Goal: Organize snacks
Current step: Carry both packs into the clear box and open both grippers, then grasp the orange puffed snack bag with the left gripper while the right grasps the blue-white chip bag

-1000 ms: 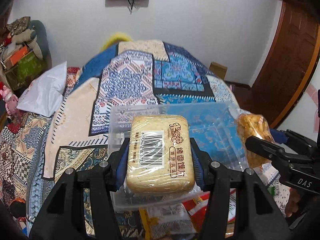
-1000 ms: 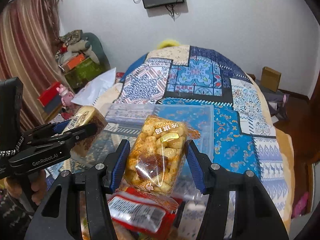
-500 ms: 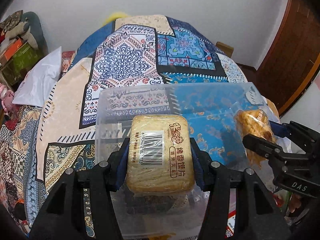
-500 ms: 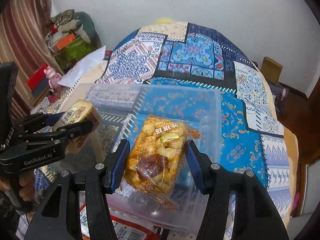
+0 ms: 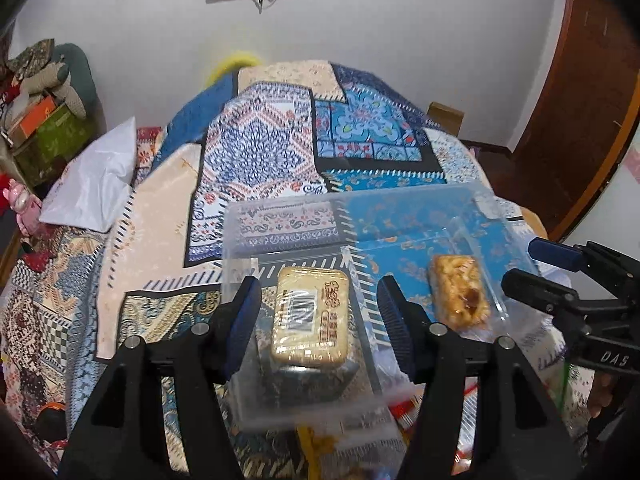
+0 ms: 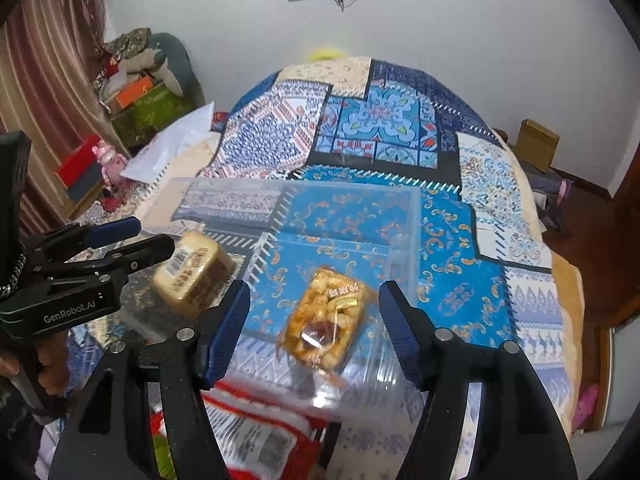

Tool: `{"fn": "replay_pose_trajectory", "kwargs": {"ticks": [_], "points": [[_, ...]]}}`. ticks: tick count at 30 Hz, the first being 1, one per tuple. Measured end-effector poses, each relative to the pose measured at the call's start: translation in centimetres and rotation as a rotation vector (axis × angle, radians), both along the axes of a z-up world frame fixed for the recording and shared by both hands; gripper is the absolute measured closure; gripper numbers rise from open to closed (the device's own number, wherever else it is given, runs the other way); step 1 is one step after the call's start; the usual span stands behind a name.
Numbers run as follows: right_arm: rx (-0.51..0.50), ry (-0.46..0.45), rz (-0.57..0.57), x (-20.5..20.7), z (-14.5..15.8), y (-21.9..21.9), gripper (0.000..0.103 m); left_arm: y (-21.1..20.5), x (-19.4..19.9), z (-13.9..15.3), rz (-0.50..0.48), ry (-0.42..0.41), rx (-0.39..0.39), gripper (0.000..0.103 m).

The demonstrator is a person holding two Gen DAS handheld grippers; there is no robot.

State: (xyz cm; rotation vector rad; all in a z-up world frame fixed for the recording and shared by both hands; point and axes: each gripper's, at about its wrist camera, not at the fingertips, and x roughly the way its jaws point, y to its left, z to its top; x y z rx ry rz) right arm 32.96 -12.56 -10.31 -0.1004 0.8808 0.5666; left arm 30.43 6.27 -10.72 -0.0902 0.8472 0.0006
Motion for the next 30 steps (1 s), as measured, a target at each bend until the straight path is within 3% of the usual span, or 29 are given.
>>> {"fn": "replay_pose_trajectory", "kwargs": {"ticks": [8,13,19,30], "points": [[0.061,-0.066,0.003,-4.7,3.7,-2.3,0.04,-0.4,-5.7,3.1,-0.018,-0.055,0.013,0.035],[0.086,-0.084,0.004,-8.3,4.7,-3.6,0.039,-0.8,-9.5,3.2,-0.032,-0.055,0.025,0.033],[0.082,-0.071,0.01,-11.9,3.8,-4.6,0.039,-1.4,-13.5,1.8,-0.04,-0.04,0.057,0.029],[0.063,0.015,0.007,-16.0,-0.4,-5.4,0.036,-0.9,-17.7,-3.3,0.002,0.051,-0.005,0.029]]}}
